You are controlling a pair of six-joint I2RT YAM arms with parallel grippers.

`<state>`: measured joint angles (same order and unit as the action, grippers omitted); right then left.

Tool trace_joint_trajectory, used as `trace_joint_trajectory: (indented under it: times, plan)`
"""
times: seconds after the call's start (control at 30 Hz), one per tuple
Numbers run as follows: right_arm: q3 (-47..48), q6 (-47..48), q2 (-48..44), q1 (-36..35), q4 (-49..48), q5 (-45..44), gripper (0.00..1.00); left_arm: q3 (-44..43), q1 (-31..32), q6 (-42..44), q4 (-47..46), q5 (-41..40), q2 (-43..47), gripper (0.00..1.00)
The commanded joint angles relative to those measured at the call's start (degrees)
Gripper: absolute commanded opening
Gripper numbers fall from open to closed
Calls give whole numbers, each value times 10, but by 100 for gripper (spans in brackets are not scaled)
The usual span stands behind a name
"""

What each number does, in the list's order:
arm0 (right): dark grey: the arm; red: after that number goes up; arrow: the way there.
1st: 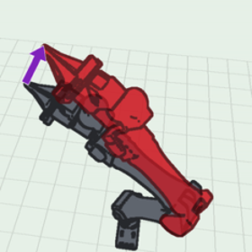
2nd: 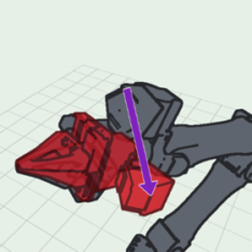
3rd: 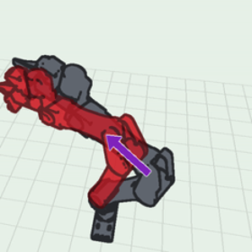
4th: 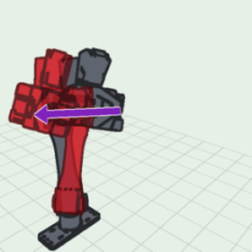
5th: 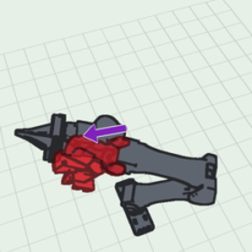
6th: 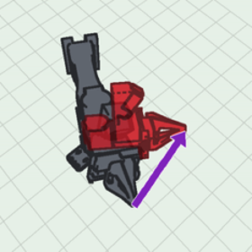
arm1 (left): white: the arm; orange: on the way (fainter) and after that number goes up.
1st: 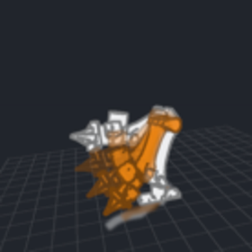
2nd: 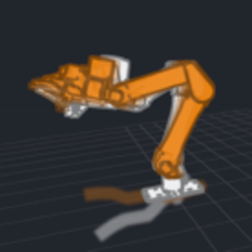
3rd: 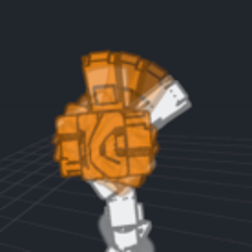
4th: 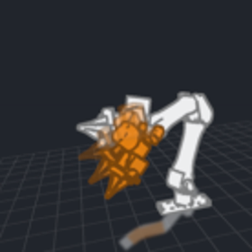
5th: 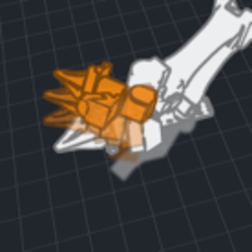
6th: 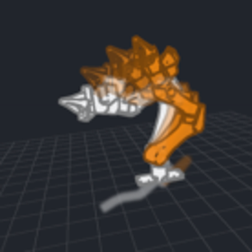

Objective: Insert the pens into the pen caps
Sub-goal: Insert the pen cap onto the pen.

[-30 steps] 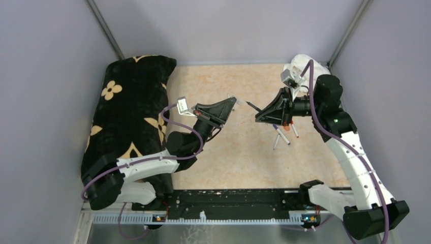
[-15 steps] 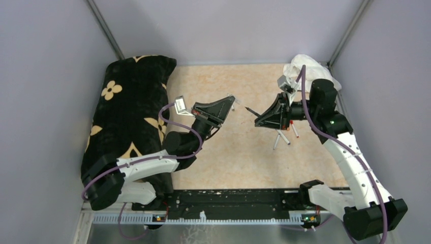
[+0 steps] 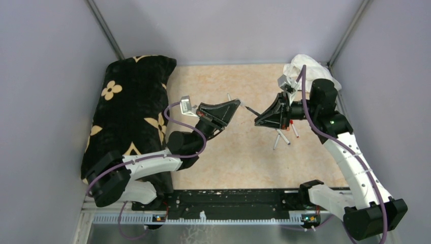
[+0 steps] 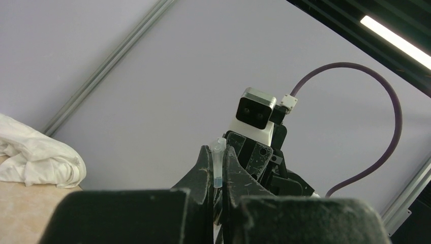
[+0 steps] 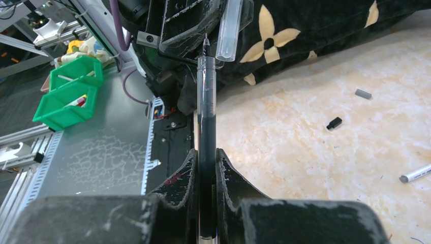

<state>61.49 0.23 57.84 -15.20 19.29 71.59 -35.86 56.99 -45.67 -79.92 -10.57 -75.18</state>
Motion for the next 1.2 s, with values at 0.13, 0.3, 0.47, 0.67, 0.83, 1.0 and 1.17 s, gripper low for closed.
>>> trace_joint_trajectory:
  times: [0.13,0.3,0.47,0.67,0.83,1.0,1.17]
  plan:
    - [0,31,-11,0,11,6,0,-6,-1,4,-40,-12,6,0]
    - [-8,29,-12,1,8,0,0,-11,-2,5,-42,-5,7,0]
    - [-6,23,-8,2,5,-8,0,-7,-2,-2,-51,-2,5,0]
    - [-4,18,-7,2,-1,-7,0,-7,-2,-6,-52,1,2,0]
    - [-3,10,-5,2,-10,3,0,-6,-2,-12,-52,3,-2,0]
    - [-3,5,-4,2,-15,6,0,-6,-1,-18,-52,6,-9,0]
    - [-3,2,-2,2,-19,6,0,-8,-1,-26,-52,12,-15,0]
